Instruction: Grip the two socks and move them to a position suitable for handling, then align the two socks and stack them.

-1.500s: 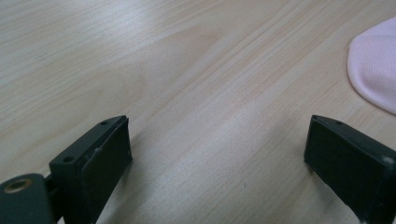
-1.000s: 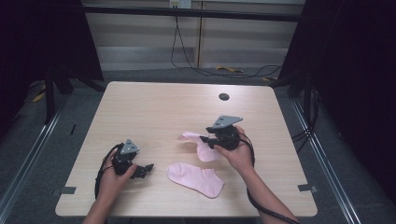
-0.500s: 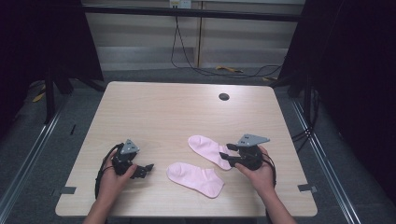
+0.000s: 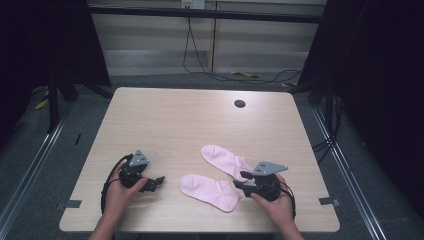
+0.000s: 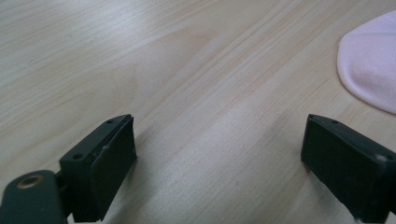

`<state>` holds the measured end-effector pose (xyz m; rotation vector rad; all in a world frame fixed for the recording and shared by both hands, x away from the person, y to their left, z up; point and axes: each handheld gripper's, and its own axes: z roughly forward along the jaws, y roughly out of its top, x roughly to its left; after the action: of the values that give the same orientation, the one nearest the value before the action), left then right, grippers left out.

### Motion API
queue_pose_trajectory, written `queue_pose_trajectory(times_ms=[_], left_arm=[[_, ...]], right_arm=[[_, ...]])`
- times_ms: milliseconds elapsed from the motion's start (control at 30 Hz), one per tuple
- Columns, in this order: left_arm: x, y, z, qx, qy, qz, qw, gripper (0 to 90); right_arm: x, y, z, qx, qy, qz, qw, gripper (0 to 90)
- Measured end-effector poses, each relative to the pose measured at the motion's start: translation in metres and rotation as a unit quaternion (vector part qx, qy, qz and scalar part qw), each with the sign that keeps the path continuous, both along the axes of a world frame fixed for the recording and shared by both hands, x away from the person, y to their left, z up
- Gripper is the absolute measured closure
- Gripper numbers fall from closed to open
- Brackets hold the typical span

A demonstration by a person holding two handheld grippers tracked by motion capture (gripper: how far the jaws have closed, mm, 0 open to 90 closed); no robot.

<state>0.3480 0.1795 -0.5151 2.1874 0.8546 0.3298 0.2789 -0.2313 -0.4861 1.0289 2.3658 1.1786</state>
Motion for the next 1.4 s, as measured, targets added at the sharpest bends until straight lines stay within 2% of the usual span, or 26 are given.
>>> queue_pose_trajectory(times_ms=[33,100,167,300,367,633,667,700,800,833,1000,1233,1300,1400], left_arm=[[0.000,0.000,0.001,-0.002,-0.004,-0.002,1.0000,11.2],[-0.002,-0.003,0.001,-0.012,-0.009,-0.011,0.9998,21.7],[-0.003,-0.008,0.001,-0.008,-0.004,-0.022,0.9997,17.7],[-0.005,-0.019,0.004,-0.006,-0.008,-0.044,0.9990,18.6],[-0.005,-0.025,0.005,-0.018,0.001,-0.048,0.9987,18.5],[-0.004,-0.036,0.008,-0.034,0.013,-0.065,0.9972,17.2],[-0.004,-0.037,0.009,-0.039,0.016,-0.060,0.9973,17.1],[-0.004,-0.039,0.009,-0.047,0.016,-0.061,0.9969,17.1],[-0.003,-0.043,0.010,-0.045,0.017,-0.066,0.9967,17.1],[-0.003,-0.045,0.010,-0.051,0.019,-0.065,0.9964,17.1],[-0.002,-0.048,0.012,-0.046,0.017,-0.069,0.9964,18.4],[0.001,-0.054,0.011,-0.038,0.010,-0.074,0.9965,25.6],[0.001,-0.055,0.010,-0.033,0.005,-0.074,0.9967,27.3],[0.001,-0.053,0.010,-0.027,0.008,-0.072,0.9970,28.0]], right_arm=[[0.000,0.001,-0.001,0.001,0.003,0.002,1.0000,54.7],[-0.002,0.002,0.000,0.008,0.000,0.004,1.0000,54.6],[-0.004,0.004,0.001,0.009,-0.004,0.005,0.9999,54.7],[-0.007,0.007,-0.001,0.007,-0.004,0.008,0.9999,54.7],[-0.007,0.008,-0.002,0.003,-0.003,0.011,0.9999,54.9],[-0.013,0.012,-0.008,-0.003,0.002,0.016,0.9999,54.4],[-0.013,0.012,-0.009,-0.004,0.002,0.015,0.9999,54.6],[-0.013,0.012,-0.009,-0.003,0.002,0.013,0.9999,54.7],[-0.014,0.012,-0.009,-0.005,0.006,0.006,1.0000,55.5],[-0.014,0.012,-0.009,-0.002,0.007,0.003,1.0000,55.9],[-0.015,0.012,-0.009,0.001,0.012,0.004,0.9999,60.5],[-0.015,0.014,-0.013,0.001,0.015,-0.001,0.9999,65.2],[-0.017,0.014,-0.013,-0.004,0.017,0.001,0.9999,67.3],[-0.018,0.016,-0.015,-0.016,0.016,0.007,0.9997,67.8]])
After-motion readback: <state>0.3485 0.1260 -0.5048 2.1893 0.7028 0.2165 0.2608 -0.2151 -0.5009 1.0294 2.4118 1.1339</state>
